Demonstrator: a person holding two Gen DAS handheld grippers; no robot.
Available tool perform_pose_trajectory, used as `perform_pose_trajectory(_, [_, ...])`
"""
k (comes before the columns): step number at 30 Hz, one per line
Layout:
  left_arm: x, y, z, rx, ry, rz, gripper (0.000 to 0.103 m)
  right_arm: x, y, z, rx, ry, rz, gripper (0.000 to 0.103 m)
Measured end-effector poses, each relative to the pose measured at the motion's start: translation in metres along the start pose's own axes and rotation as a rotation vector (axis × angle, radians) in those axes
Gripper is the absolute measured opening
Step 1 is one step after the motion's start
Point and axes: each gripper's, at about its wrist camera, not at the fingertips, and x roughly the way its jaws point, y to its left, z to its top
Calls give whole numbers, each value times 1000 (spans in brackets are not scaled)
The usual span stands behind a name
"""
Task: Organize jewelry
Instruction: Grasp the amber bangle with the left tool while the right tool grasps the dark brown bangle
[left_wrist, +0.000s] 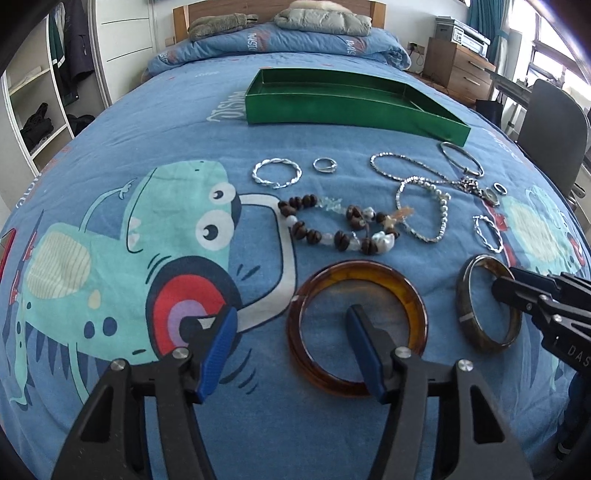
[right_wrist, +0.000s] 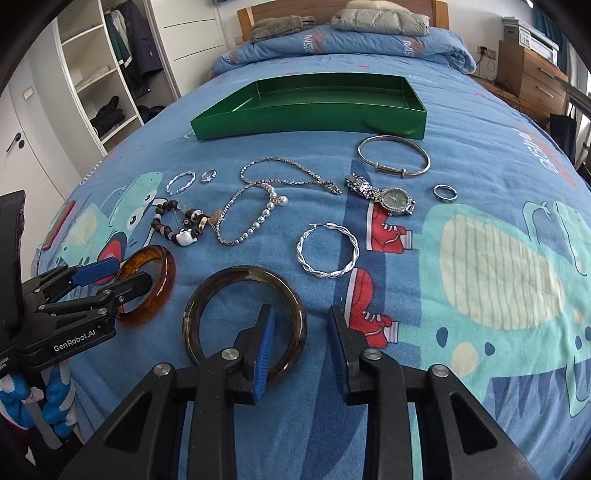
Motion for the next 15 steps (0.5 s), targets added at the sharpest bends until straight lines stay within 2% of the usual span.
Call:
perform_pose_trajectory(5, [5,-2,3,13,-6,-36,35,12,10,1,-73,6,-35,25])
perform_pose_trajectory(6, [5,-2,4,11,-7,-48,32,12,11,2,-85,6,-40,22])
perform_pose_trajectory(8, [4,-1,5,5,-10,-67,16,13,10,3,-90,4,-52,13])
perform_pose_trajectory(10, [3,2,5,-6,-12,-77,12,10,7,3,-81,-4,-52,10])
perform_pose_trajectory(15, [-9,1,6,2,-38,-58,11,-4,7,2,-67,-35,-45,9])
